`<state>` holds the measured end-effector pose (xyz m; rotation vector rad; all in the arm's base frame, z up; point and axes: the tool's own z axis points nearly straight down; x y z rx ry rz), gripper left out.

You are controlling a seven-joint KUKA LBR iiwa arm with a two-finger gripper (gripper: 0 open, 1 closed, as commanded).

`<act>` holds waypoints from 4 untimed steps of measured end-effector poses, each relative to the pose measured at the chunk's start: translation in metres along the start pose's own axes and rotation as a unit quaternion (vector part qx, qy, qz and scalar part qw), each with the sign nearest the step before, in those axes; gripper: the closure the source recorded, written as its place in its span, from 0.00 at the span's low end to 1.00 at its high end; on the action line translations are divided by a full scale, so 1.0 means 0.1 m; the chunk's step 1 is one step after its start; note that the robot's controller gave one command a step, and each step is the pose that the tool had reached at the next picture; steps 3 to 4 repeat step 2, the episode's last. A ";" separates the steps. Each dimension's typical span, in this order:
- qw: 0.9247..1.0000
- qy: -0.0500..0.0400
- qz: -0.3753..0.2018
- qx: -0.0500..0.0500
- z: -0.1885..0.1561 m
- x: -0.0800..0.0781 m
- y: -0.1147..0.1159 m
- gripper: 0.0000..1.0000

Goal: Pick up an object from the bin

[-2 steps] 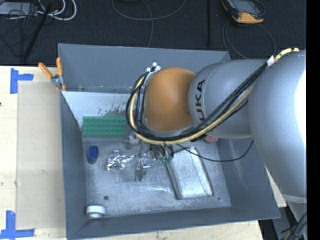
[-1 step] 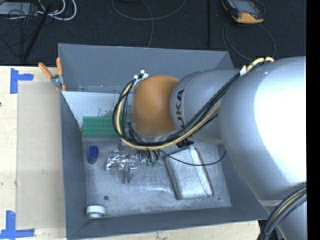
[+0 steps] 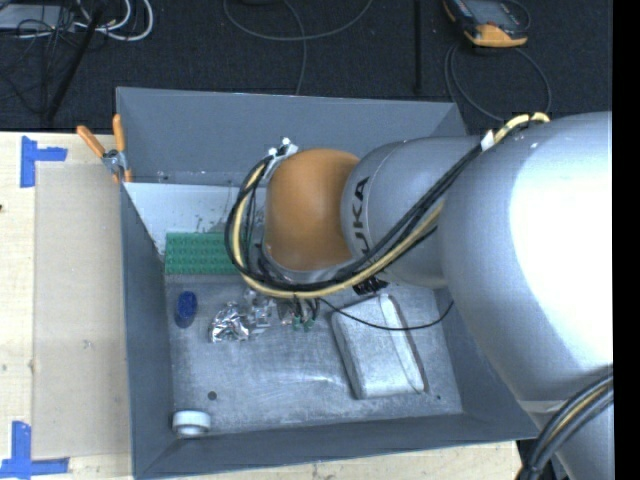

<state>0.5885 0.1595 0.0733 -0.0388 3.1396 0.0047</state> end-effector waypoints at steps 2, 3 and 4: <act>1.000 -0.003 0.001 0.000 -1.91 0.05 0.36 1.00; 1.000 -0.003 0.001 0.000 -1.91 0.05 0.36 1.00; 1.000 -0.003 0.001 0.000 -1.91 0.05 0.36 1.00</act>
Offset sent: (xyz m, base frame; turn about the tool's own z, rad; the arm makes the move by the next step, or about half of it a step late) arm -0.0058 0.0350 0.1170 0.0217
